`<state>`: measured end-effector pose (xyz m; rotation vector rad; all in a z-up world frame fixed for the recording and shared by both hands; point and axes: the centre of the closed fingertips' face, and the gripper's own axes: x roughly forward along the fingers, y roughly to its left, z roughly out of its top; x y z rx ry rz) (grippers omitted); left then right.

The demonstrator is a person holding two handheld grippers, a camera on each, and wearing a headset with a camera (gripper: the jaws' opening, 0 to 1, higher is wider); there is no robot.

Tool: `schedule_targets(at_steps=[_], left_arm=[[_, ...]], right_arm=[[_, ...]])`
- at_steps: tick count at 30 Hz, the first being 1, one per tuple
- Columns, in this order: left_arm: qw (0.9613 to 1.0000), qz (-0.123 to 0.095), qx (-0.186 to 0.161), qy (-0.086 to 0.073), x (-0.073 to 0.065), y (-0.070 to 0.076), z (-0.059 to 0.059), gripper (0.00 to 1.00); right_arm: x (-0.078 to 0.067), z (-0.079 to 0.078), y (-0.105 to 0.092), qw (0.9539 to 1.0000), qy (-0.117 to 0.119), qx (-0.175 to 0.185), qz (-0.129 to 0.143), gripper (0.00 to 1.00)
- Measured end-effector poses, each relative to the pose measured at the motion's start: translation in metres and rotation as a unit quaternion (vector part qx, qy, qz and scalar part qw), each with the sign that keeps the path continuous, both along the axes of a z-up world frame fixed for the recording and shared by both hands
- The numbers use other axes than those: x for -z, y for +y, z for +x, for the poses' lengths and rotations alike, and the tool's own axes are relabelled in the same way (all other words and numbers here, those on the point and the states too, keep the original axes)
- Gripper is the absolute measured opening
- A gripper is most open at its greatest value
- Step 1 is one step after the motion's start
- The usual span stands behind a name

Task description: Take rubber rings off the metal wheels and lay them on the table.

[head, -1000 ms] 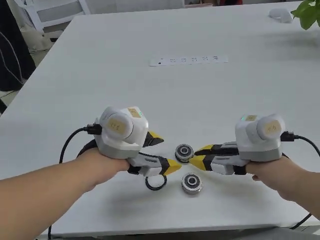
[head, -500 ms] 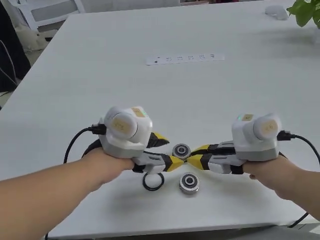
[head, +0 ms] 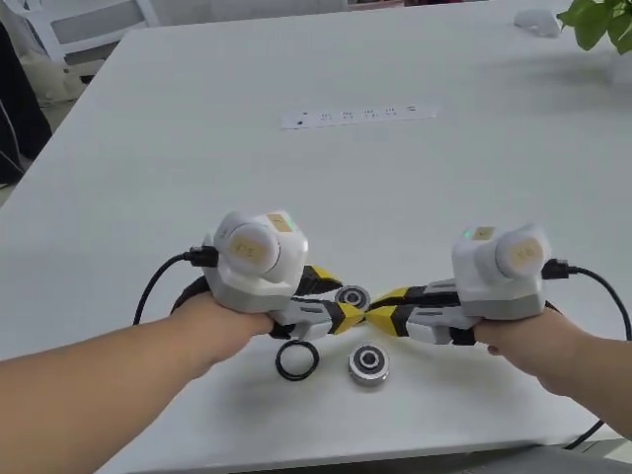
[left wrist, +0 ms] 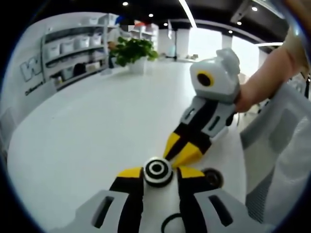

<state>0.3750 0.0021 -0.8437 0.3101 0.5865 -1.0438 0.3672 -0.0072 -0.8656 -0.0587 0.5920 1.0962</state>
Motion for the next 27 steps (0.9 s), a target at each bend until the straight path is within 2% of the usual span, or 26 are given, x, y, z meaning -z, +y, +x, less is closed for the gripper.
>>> schedule_targets(at_steps=[13,24,27], left_arm=[[0.9999,0.012,-0.001,-0.002,0.0054,-0.0002,0.004,0.16],[0.9998,0.014,-0.012,-0.007,0.0058,-0.0016,0.0062,0.14],[0.9997,0.017,-0.014,-0.009,0.0059,-0.0022,0.0062,0.14]], right_arm=[[0.0007,0.0008,-0.0006,1.0,-0.001,0.003,0.001,0.05],[0.0011,0.0019,-0.001,1.0,-0.001,0.007,0.0,0.04],[0.0017,0.0026,-0.0019,0.9999,0.004,0.014,-0.002,0.01]])
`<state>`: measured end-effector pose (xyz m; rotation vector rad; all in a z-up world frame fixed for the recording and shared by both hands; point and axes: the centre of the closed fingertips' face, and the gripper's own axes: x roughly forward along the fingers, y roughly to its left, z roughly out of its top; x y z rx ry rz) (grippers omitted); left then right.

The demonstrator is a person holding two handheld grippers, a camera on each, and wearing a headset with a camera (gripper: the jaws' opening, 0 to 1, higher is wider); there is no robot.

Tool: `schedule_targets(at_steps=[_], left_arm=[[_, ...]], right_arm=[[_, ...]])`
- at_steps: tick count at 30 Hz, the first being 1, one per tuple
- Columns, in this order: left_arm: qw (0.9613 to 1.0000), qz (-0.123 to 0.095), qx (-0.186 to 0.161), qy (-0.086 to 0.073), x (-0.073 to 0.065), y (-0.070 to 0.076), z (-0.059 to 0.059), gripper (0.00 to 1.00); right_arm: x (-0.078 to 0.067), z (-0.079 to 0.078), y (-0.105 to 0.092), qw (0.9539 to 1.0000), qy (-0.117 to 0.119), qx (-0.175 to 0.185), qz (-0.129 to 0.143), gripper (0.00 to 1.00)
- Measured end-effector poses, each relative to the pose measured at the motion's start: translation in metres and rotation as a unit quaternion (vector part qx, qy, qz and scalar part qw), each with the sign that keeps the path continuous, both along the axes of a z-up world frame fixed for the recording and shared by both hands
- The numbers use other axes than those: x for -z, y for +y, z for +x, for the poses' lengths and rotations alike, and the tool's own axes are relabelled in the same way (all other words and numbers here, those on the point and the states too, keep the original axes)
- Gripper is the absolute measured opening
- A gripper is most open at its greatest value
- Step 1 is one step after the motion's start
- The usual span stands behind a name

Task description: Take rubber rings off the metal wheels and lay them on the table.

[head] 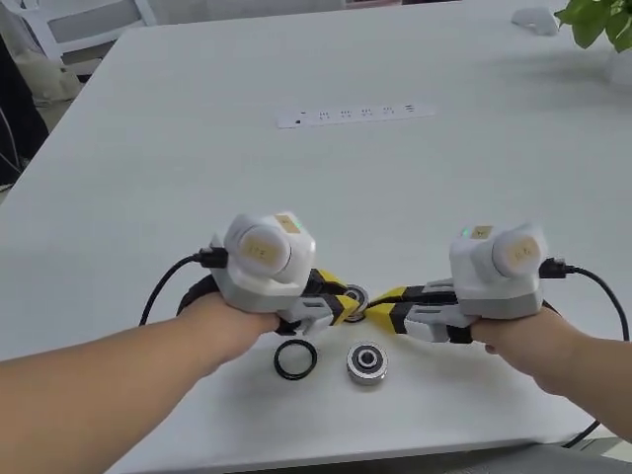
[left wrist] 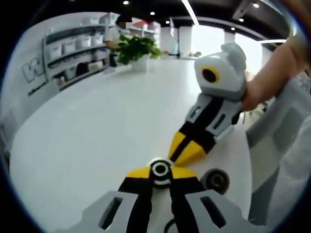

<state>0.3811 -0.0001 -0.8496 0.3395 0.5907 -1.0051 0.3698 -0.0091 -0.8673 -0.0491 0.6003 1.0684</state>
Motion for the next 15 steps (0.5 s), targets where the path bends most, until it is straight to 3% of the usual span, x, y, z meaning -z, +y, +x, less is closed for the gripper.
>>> schedule_targets(at_steps=[4,9,12,14,15], left_arm=[[1.0,0.004,0.001,-0.003,0.0002,0.0,-0.0003,0.14],[0.9997,0.017,0.011,-0.013,0.0006,0.0009,-0.0009,0.13],[0.9996,0.019,0.013,-0.014,0.0005,0.0017,-0.0011,0.13],[0.9997,0.019,0.012,-0.014,0.0004,0.002,-0.001,0.13],[0.9997,0.019,0.012,-0.013,0.0005,0.0023,-0.0009,0.13]], right_arm=[[-0.0005,-0.0011,0.0001,0.9999,0.009,0.006,0.005,0.0],[-0.0005,0.0004,-0.0012,0.9987,0.037,0.028,0.022,0.0],[-0.0031,0.0006,-0.0024,0.9958,0.063,0.047,0.047,0.0],[-0.0062,0.002,-0.0044,0.9908,0.088,0.069,0.075,0.0],[-0.0095,0.0037,-0.0047,0.9894,0.089,0.076,0.087,0.0]])
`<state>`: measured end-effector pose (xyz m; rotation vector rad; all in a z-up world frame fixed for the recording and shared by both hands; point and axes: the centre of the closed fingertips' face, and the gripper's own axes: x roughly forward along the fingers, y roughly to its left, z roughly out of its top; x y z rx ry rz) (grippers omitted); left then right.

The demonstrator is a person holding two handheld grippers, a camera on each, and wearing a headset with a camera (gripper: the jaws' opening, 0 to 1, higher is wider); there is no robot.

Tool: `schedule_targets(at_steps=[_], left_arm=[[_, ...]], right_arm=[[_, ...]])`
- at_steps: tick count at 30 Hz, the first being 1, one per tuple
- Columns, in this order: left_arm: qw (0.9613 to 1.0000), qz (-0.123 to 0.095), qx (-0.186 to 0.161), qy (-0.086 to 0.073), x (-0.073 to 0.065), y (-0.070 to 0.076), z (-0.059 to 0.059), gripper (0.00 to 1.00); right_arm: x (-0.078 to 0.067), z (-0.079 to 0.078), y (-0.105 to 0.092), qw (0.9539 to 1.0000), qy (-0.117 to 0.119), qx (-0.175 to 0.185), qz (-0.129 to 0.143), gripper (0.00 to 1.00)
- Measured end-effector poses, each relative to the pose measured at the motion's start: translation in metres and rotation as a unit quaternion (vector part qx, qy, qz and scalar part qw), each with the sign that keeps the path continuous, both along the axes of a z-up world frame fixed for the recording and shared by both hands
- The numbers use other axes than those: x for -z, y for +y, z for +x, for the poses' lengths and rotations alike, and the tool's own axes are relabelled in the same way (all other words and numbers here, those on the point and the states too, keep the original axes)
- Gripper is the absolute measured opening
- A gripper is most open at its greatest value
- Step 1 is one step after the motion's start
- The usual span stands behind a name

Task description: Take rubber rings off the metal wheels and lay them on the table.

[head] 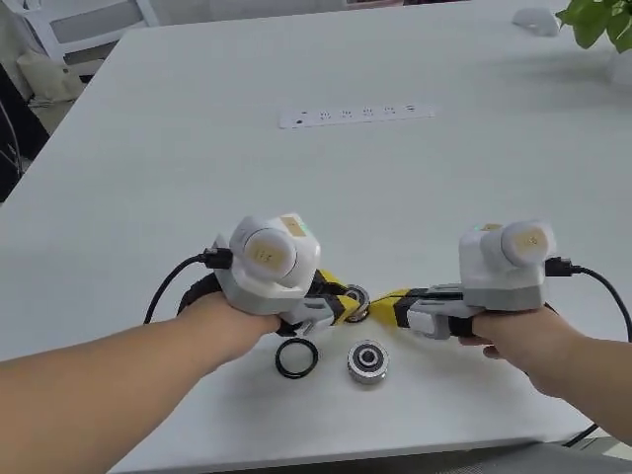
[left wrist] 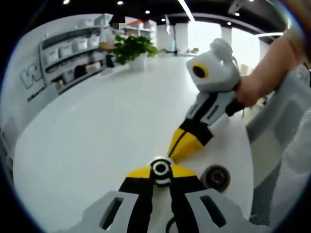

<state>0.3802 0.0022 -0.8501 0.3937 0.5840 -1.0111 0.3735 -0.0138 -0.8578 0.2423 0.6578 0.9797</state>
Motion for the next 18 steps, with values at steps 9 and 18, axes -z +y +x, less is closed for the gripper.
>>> schedule_targets(at_steps=[9,18], left_arm=[[1.0,0.002,-0.004,-0.001,-0.0004,-0.0004,-0.0018,0.12],[1.0,0.003,-0.003,-0.002,-0.0004,-0.0006,-0.0013,0.12]], right_arm=[[-0.0087,0.0024,0.0025,0.9993,0.016,0.018,0.029,0.0],[-0.0096,0.0023,0.0031,0.9988,0.023,0.018,0.04,0.0]])
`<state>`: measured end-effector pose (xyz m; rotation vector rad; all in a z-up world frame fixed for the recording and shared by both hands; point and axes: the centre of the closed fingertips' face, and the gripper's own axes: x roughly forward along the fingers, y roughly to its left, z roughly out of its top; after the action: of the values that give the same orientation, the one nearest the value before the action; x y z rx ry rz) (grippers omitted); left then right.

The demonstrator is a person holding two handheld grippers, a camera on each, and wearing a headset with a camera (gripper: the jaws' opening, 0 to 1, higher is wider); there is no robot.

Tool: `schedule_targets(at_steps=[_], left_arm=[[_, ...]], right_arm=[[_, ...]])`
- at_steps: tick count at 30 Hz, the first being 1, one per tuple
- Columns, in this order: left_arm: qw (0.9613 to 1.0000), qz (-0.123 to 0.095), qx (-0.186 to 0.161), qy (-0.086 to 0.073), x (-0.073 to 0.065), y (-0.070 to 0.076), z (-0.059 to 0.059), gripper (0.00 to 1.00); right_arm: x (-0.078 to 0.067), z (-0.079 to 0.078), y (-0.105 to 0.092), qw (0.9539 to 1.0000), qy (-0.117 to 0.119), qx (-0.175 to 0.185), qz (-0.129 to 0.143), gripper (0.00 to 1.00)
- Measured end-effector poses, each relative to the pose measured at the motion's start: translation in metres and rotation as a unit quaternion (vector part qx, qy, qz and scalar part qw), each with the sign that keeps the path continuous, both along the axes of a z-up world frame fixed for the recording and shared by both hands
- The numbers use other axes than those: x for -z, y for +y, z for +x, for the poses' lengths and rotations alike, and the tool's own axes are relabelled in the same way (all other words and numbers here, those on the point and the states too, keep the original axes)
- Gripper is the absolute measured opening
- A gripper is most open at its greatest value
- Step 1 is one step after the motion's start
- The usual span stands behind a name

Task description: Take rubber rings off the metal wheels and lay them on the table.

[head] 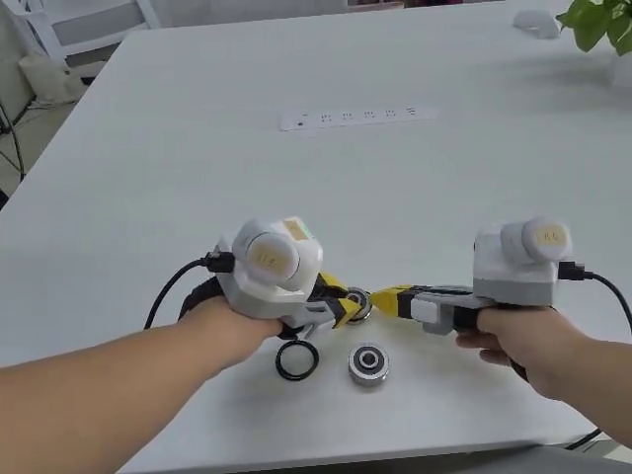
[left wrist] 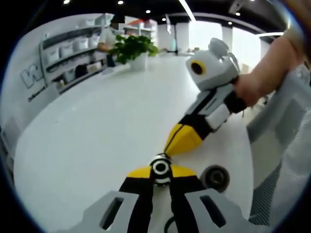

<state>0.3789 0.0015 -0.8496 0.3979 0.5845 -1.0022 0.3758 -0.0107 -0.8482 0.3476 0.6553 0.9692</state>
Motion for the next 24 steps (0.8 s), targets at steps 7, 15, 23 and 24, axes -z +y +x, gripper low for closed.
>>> schedule_targets(at_steps=[7,15,23,24], left_arm=[[1.0,0.001,-0.004,-0.002,0.0,0.0,0.0,0.12],[1.0,0.002,-0.002,-0.003,0.0,-0.001,-0.001,0.12],[1.0,0.004,-0.002,-0.005,0.001,0.0,-0.002,0.12],[1.0,0.004,-0.003,-0.005,0.001,0.0,-0.002,0.12]], right_arm=[[-0.003,-0.002,0.006,0.9999,-0.005,-0.014,0.001,0.0],[-0.003,-0.005,0.008,0.9997,-0.005,-0.022,0.006,0.0],[-0.008,-0.009,0.011,0.9992,-0.001,-0.031,0.027,0.0],[-0.008,-0.01,0.011,0.9991,0.0,-0.032,0.028,0.0]])
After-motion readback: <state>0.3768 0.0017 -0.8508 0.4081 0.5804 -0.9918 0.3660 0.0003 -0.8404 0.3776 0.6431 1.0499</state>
